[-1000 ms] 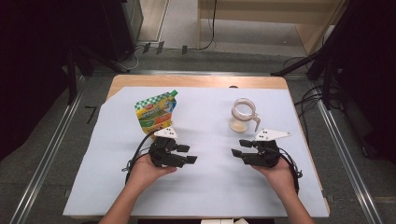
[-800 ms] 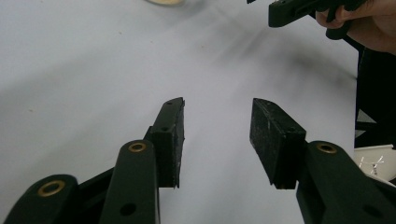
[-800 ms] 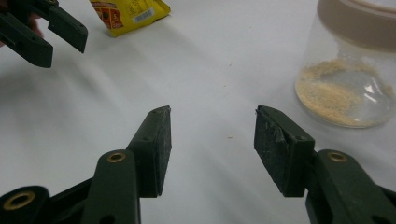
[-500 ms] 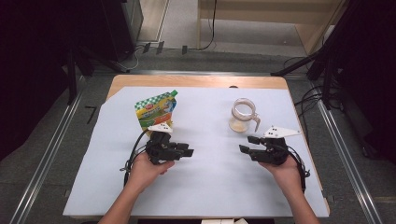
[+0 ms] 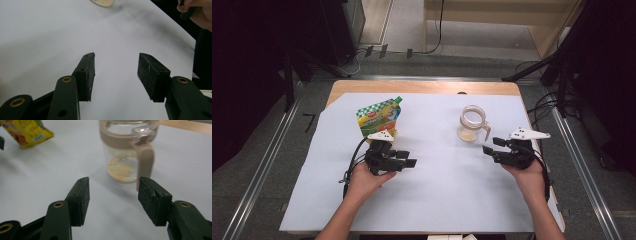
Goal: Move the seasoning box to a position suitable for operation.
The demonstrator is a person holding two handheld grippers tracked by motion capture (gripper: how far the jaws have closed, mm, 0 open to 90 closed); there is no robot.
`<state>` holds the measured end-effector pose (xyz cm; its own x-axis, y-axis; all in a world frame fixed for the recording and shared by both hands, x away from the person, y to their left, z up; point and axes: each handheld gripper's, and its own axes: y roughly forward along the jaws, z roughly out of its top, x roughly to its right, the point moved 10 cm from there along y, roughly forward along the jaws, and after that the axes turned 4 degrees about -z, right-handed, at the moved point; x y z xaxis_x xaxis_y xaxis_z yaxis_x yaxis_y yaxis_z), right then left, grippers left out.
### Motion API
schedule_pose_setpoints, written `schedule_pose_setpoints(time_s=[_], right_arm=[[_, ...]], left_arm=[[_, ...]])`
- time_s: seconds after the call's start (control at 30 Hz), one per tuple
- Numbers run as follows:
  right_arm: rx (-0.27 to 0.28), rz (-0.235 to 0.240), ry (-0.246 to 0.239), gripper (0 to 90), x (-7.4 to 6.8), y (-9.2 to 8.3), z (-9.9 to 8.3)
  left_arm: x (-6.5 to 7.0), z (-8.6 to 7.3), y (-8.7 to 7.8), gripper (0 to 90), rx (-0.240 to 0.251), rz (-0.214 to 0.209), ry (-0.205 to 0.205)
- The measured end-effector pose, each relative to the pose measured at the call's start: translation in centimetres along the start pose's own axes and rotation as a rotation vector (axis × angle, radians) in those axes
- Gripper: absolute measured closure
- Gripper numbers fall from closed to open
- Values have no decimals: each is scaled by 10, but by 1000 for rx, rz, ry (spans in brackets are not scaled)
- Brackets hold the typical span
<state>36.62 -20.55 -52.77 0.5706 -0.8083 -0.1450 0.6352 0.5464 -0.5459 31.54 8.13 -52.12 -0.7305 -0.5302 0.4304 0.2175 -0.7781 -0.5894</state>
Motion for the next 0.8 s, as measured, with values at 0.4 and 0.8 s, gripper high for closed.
schedule_pose_setpoints(time_s=[0.4,0.8], right_arm=[[4,-47,-1,370,22,25,10],[42,-13,0,221,19,56,34]], left_arm=[[0,-4,-8,454,3,1,-2],[0,-9,-11,448,-1,3,6]])
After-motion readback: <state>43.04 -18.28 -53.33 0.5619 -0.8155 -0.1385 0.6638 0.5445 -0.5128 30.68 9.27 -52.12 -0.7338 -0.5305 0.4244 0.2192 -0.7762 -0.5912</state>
